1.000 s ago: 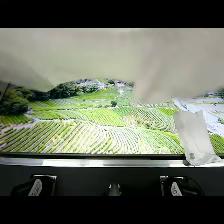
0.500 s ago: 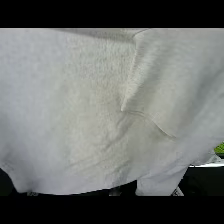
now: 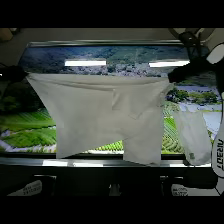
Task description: Fold the shirts.
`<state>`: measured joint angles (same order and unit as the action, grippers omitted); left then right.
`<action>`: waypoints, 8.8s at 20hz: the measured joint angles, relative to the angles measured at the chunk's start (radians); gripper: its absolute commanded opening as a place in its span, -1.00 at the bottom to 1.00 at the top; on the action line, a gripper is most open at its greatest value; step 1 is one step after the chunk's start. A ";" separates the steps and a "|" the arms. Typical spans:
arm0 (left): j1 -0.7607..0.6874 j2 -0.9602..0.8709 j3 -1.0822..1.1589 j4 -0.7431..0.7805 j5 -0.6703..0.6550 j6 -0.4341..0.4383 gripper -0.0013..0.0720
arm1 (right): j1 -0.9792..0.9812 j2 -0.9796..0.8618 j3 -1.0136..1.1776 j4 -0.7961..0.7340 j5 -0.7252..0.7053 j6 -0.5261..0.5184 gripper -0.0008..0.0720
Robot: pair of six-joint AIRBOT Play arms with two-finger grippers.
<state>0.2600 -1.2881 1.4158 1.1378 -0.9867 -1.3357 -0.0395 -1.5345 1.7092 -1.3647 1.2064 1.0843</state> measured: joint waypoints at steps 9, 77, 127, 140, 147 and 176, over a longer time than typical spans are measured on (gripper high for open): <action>-0.003 -0.276 -0.004 -0.004 -0.149 -0.137 0.42 | 0.009 -0.189 -0.011 0.104 -0.099 0.104 0.20; 0.064 0.260 0.059 -0.062 -0.243 -0.045 -0.90 | -0.164 0.264 0.142 0.056 0.355 -0.192 -0.93; 0.074 0.021 -0.684 0.110 -0.362 -0.021 0.42 | -0.127 0.256 -0.723 -0.014 0.302 -0.102 0.09; 0.076 0.037 -0.787 0.073 -0.312 -0.017 -0.74 | -0.130 0.274 -0.755 -0.008 0.277 -0.128 0.07; 0.075 0.037 -0.791 0.071 -0.291 -0.016 -0.89 | -0.130 0.341 -0.887 0.065 0.265 -0.145 0.28; 0.043 0.076 -0.426 -0.025 -0.238 -0.027 -0.90 | -0.129 0.348 -0.684 0.251 -0.040 -0.187 -0.93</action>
<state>0.3031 -1.2118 0.9894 1.1130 -1.2243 -1.3628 -0.1688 -1.1862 1.0252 -1.1141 1.1664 0.8978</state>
